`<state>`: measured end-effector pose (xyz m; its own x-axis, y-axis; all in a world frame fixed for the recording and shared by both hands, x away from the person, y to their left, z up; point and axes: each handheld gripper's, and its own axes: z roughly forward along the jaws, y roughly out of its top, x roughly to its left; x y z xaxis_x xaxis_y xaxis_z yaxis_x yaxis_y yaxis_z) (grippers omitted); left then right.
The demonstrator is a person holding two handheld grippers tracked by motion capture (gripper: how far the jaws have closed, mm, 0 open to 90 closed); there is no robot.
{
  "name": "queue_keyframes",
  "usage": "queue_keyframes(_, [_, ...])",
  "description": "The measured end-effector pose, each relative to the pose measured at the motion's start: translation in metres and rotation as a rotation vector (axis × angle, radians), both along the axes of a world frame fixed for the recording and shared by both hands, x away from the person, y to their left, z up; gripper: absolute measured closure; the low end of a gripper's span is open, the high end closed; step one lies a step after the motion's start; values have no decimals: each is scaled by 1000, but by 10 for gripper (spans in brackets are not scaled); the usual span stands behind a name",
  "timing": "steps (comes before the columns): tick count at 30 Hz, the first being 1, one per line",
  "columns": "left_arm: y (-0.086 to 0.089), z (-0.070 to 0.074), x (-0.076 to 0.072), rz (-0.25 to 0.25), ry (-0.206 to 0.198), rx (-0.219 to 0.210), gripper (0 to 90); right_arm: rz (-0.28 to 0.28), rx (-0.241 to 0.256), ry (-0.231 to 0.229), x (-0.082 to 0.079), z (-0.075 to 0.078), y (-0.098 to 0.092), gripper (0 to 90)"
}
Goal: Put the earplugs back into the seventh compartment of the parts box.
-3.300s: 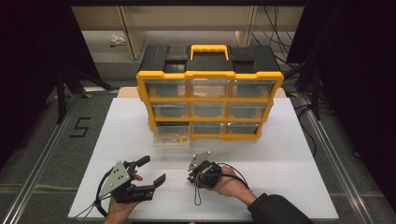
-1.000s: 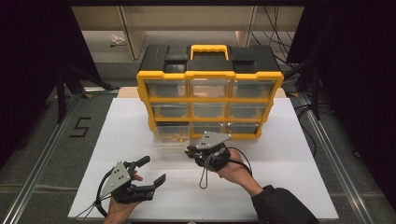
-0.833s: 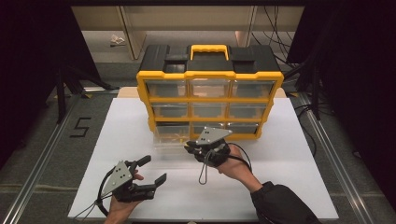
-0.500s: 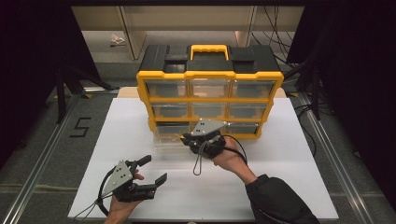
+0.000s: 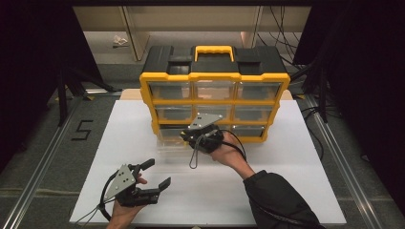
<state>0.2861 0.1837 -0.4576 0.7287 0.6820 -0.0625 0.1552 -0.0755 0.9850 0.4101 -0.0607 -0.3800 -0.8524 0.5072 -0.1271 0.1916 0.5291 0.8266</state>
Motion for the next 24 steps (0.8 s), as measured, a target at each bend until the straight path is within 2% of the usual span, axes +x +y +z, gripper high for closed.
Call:
queue_keyframes(8, [0,0,0,0,-1,0,172,-21,-13,3,12,-4,11,786])
queue_keyframes(14, [0,0,0,-1,0,-2,171,-31,-46,23,19,-14,17,742])
queue_keyframes(16, [0,0,0,-1,-2,-2,171,-38,-31,32,20,-16,16,682])
queue_keyframes(18, [0,0,0,1,0,0,172,-41,-20,37,20,-15,15,660])
queue_keyframes(24, [0,0,0,1,2,0,172,-37,-4,22,16,-10,12,572])
